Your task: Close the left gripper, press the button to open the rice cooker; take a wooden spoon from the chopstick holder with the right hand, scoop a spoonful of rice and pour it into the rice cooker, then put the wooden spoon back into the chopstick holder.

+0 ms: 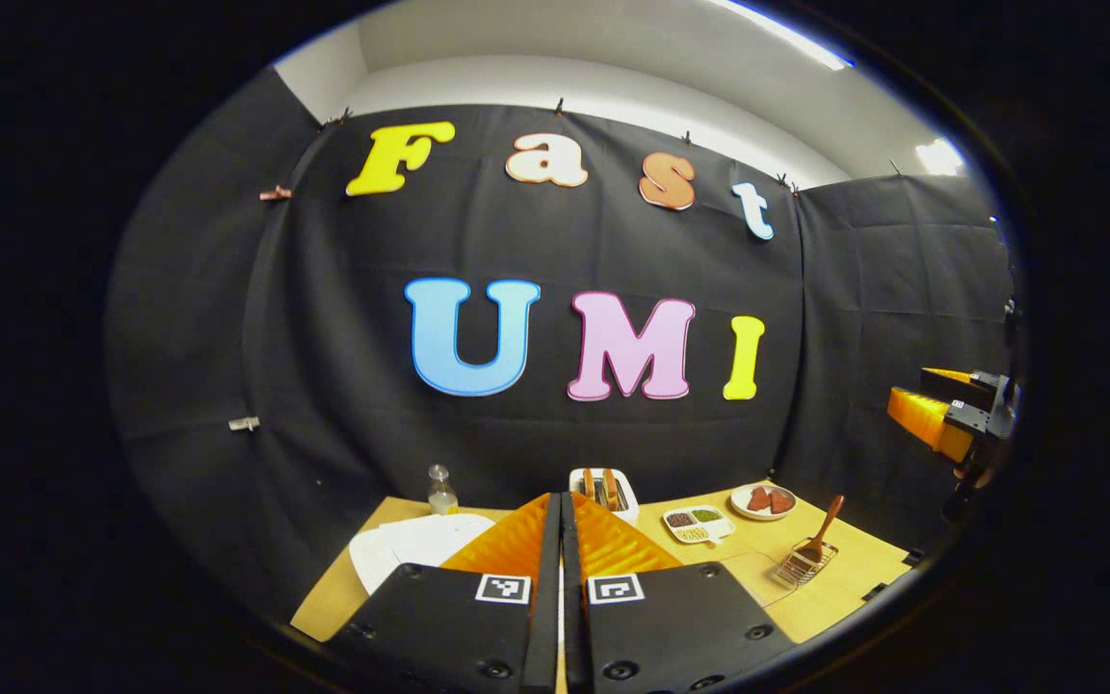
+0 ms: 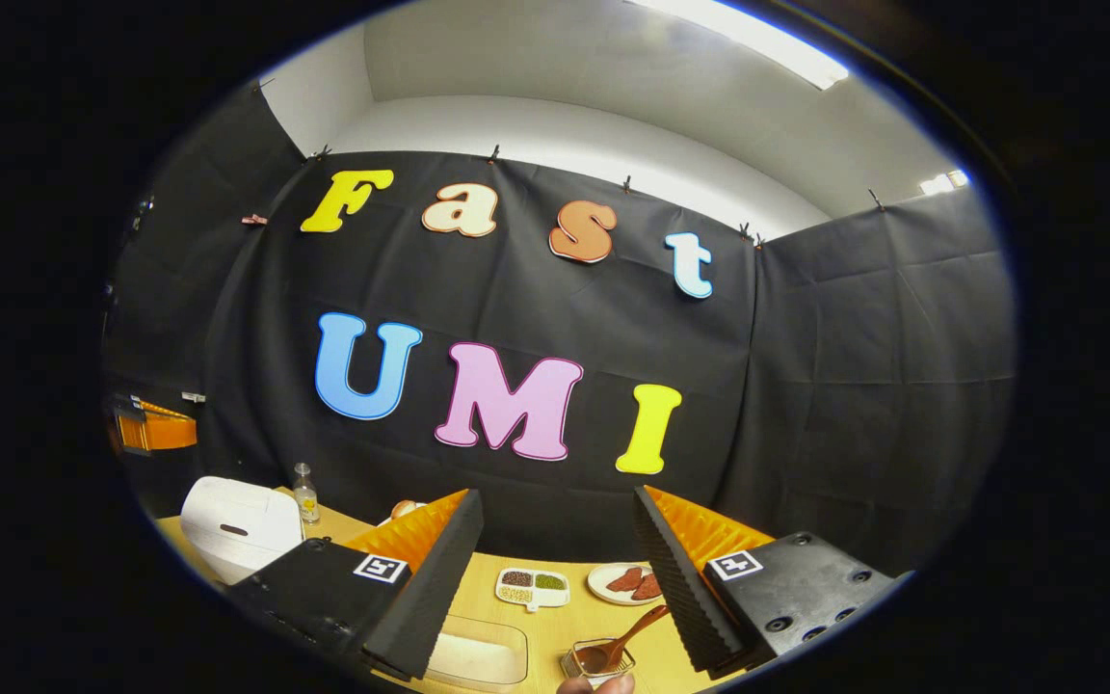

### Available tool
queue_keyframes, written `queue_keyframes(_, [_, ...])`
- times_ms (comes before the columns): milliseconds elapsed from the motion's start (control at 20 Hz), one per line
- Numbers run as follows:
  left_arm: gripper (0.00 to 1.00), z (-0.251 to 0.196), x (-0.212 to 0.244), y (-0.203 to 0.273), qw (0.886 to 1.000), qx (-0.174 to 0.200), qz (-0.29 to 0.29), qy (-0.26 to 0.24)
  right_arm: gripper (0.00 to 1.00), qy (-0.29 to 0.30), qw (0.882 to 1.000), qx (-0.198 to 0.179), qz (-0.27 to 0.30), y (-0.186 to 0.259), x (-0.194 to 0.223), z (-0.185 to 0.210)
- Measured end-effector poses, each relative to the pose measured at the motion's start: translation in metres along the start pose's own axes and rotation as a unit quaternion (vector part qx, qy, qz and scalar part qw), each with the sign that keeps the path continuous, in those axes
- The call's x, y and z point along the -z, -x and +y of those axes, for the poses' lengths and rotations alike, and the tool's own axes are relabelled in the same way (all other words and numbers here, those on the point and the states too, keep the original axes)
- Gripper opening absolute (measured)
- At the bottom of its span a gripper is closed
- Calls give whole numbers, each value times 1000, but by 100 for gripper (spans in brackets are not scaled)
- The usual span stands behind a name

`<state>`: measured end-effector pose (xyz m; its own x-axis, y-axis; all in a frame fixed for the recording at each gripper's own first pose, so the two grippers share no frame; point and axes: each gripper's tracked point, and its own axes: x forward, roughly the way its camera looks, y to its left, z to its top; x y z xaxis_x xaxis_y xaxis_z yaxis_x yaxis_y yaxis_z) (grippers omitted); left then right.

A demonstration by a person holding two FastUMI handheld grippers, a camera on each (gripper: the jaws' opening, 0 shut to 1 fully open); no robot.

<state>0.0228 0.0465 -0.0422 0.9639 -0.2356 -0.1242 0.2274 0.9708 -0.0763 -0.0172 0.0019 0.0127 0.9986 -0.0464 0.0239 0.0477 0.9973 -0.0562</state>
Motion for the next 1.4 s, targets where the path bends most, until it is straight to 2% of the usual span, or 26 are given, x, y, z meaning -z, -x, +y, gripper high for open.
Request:
queue_keyframes(150, [8,27,36,-23,997,30,66,24,97,12,1000,11,0,6,3,-7])
queue_keyframes(250, [8,41,66,-39,991,46,121,39,97,15,1000,20,3,13,4,-17])
queue_keyframes(550, [8,64,132,-65,963,56,247,89,98,23,998,54,14,18,13,-41])
queue_keyframes(700, [8,64,153,-68,953,56,283,86,98,25,997,70,21,21,19,-53])
queue_keyframes(900, [7,69,174,-65,944,50,316,77,97,23,996,81,27,22,25,-58])
queue_keyframes(1000, [8,67,173,-67,944,54,315,79,97,27,996,81,27,22,27,-59])
queue_keyframes(1200, [9,68,179,-65,936,54,332,105,97,30,996,78,25,19,27,-54])
queue_keyframes(1300, [8,68,177,-65,938,55,328,99,97,31,996,77,22,18,26,-53])
queue_keyframes(1400, [8,69,164,-65,947,59,306,75,97,32,996,77,21,19,26,-53])
